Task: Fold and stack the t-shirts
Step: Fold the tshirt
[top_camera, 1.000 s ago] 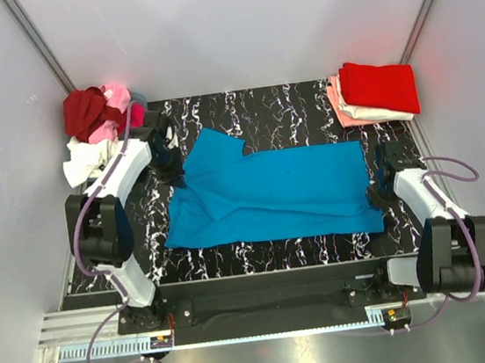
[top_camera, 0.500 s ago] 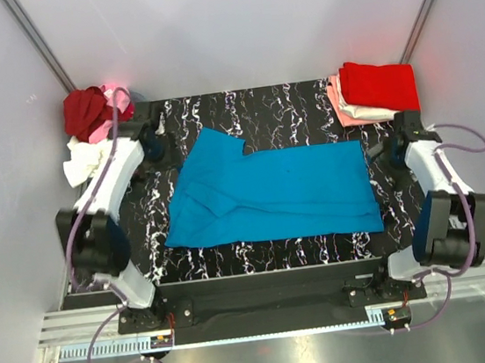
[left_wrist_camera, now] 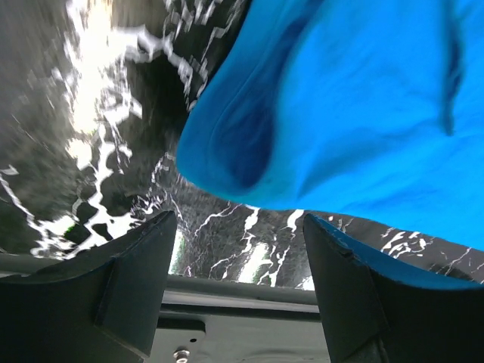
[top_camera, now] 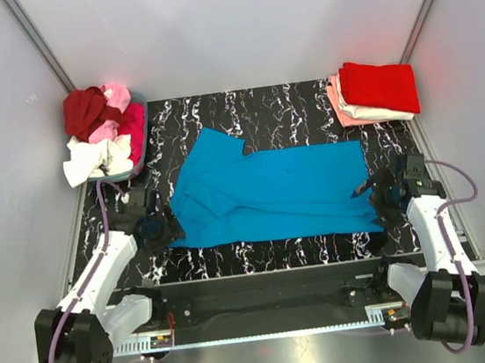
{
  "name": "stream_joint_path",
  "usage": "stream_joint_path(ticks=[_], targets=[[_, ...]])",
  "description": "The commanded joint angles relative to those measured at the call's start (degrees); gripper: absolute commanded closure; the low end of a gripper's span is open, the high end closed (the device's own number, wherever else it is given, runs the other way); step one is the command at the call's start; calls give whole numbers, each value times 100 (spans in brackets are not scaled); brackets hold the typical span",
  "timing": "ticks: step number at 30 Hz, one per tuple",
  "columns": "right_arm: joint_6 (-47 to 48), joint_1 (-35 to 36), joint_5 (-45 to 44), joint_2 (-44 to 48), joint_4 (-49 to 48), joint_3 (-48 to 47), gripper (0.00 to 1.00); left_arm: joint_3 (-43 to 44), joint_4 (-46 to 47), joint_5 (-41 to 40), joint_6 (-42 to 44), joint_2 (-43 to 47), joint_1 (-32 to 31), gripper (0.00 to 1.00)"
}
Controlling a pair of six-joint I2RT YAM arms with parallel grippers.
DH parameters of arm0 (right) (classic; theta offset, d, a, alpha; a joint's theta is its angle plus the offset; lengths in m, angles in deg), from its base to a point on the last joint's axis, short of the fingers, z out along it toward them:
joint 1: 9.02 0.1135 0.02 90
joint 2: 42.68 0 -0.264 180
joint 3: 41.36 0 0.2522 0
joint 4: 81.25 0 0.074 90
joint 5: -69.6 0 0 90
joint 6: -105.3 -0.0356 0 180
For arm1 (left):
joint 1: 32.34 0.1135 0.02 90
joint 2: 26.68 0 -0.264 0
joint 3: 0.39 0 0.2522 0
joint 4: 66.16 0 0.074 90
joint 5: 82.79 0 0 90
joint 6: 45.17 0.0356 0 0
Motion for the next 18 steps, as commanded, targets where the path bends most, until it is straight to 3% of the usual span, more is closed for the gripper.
stream_joint_path(ticks=[1,6,10,14,16,18], targets=[[96,-17,845,381,34,428,2,-240,920,142,-566,350,-16,27],[-159,-17,802,356,157,542,4,-538,1236,54,-787,280,-16,23],[-221,-17,380,57,105,893,11,-794,1755,45,-936,70,-16,26],[-370,-8,240,-23,-124,1096,28,-882,2230,-122,-928,-247,-16,42],[-406,-8,90,-22,-107,1061,34,-873,2362,-236,-919,-292,-16,56],[-423,-8,20,-84,-116,1044,50,-873,2389,-341,-936,-257,-16,63]])
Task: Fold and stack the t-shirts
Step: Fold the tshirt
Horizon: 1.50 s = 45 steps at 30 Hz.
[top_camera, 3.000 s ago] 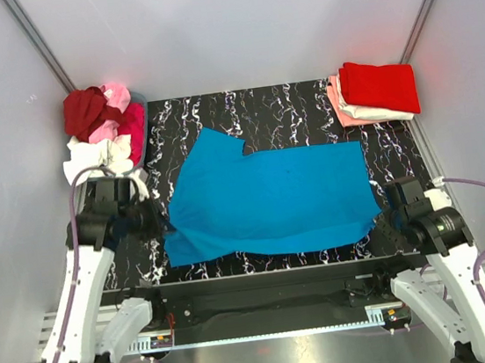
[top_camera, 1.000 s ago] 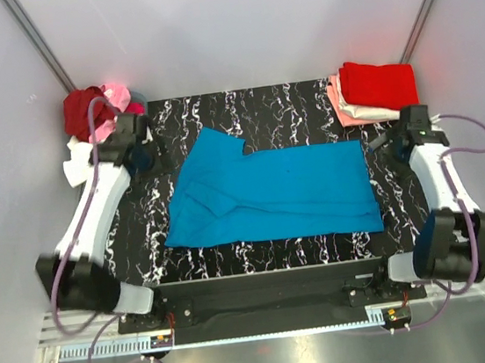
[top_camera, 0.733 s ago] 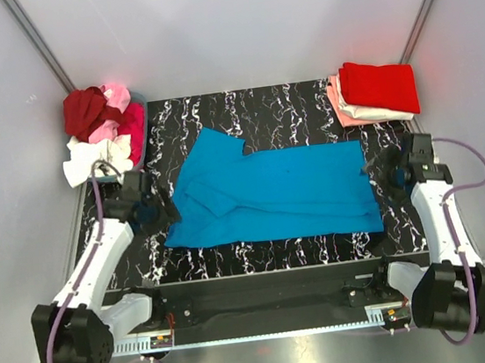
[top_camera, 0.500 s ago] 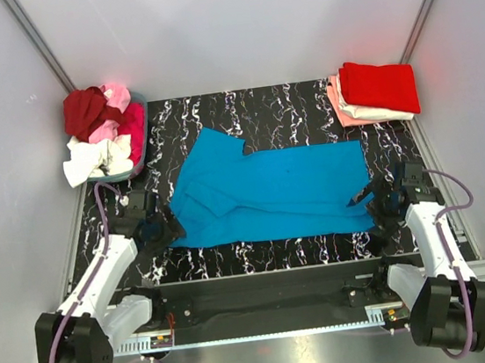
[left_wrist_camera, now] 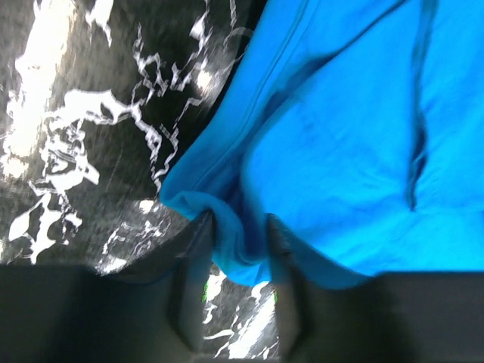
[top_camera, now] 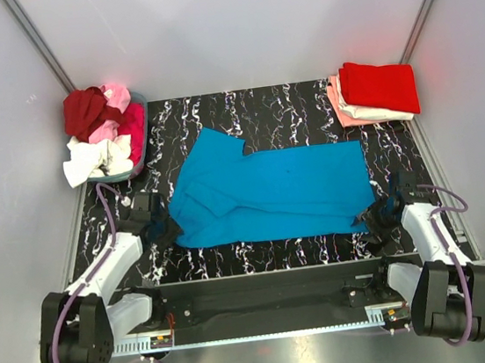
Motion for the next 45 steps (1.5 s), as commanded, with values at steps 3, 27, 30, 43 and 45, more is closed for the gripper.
stream_joint_path(ticks=[3,27,30,43,45], targets=[[-174,-8,-420,-132,-216,-169,62,-5,557,-432,-49,192,-16,76],[-8,63,-1176,-1635,-858,-846,100,-14,-541,-644,-373,1685,10,100],[1,63,-1212,-1925,-779,-1004,100,-102,-831,-643,-497,1932,2,100],[-315,63,-1916,-775,354,-1303,42,-367,-1332,-704,-1534,2390,-886,50],[-376,63,-1775,-704,424,-1321,29,-182,-1499,-827,-1421,2398,-939,38]])
